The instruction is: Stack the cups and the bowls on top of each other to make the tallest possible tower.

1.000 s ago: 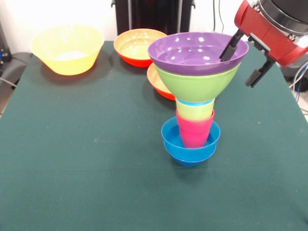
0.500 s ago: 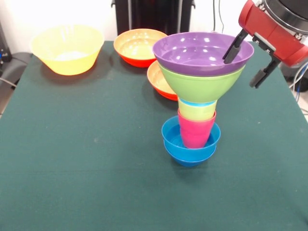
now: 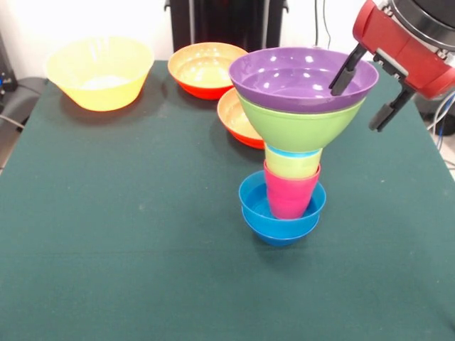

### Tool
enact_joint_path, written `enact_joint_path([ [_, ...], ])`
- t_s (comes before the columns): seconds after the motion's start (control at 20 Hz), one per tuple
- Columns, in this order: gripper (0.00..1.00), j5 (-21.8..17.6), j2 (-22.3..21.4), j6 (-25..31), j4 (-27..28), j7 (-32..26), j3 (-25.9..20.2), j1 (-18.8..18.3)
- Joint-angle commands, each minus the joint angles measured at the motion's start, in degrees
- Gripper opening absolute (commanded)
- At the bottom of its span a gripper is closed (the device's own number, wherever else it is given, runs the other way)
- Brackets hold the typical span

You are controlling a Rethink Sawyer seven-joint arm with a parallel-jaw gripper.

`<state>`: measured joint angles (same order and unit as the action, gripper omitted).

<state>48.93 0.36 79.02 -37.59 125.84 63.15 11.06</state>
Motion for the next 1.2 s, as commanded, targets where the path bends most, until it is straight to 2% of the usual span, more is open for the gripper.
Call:
enact_joint_path([
  [0.05,1.0,-6.05,1.9,-7.4,0.93,2.21,-5.68,-2.37],
  [0.45,1.0,-6.93,1.55,-11.27,-1.3,-0.49,-7.18,-2.71],
  [1.2,1.0,-9.71,0.02,-11.34,-2.58,-0.89,-10.2,-2.85],
])
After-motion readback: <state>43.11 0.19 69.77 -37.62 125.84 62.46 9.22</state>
